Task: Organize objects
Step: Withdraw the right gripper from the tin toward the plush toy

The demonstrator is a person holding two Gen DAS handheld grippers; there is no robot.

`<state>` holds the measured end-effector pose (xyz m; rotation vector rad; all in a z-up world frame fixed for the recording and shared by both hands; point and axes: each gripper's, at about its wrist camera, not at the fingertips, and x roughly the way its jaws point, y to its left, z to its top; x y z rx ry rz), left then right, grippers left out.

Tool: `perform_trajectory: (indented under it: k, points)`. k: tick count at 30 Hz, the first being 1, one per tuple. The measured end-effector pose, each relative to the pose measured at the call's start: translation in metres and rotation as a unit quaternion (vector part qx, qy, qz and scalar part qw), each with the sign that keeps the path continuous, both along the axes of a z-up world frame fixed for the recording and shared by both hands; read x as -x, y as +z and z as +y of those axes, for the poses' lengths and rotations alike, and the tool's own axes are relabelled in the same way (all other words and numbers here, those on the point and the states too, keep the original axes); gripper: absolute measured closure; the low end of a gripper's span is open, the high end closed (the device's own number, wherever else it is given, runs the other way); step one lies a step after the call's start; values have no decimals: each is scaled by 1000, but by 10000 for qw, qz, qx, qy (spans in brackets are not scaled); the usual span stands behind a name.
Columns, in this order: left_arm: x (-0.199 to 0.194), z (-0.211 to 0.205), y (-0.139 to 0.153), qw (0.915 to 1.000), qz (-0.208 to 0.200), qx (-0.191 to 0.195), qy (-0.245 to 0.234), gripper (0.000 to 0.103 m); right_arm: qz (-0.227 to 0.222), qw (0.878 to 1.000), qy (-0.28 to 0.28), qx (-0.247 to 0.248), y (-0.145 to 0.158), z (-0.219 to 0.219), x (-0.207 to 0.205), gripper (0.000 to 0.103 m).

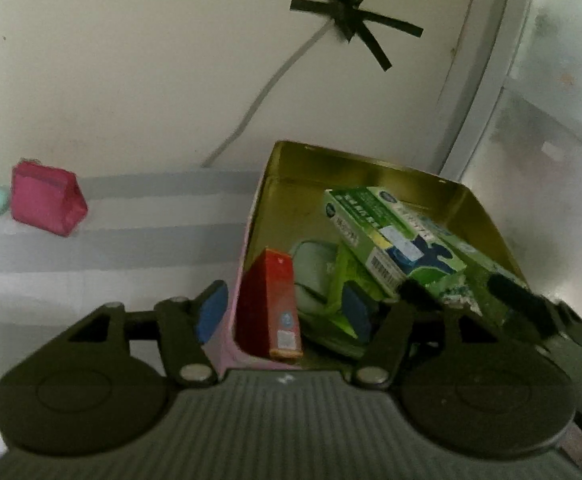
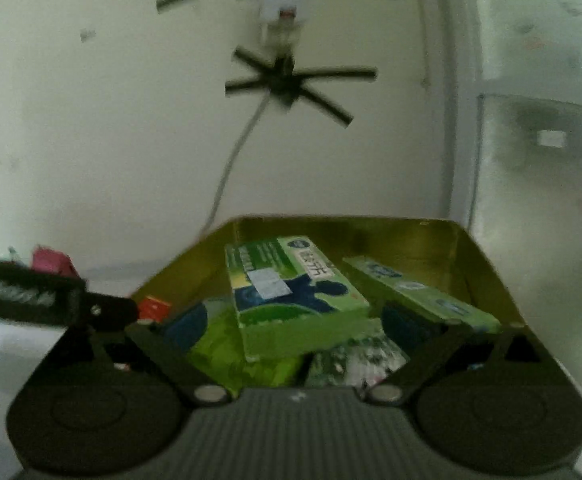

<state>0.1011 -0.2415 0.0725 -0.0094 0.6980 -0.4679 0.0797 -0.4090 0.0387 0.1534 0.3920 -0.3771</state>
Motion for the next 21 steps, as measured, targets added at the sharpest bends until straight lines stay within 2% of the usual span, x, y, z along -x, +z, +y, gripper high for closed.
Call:
perform_trajectory:
  k: [5,8,12,17,21]
  points:
    - [18,-3,2,9996,-260,-51,-97,38,-543,9977,-254,-304,-7,16,65,10]
    - [43,-1,4,9978,-581,-257,-173,38,-852,9940,-410,-554,-9,22,96,10]
    - [73,8,3,9947,-884,-466,-254,37,-943,9913,-409,-817,-8,29,118,13]
    - [95,24,-2,9932,-965,-592,-253,37,-1012,9882,-314,-1110,-8,42,136,16]
    - [103,41,-7,9935,-948,-618,-152,37,-1007,9897,-121,-1008,-3,58,138,27]
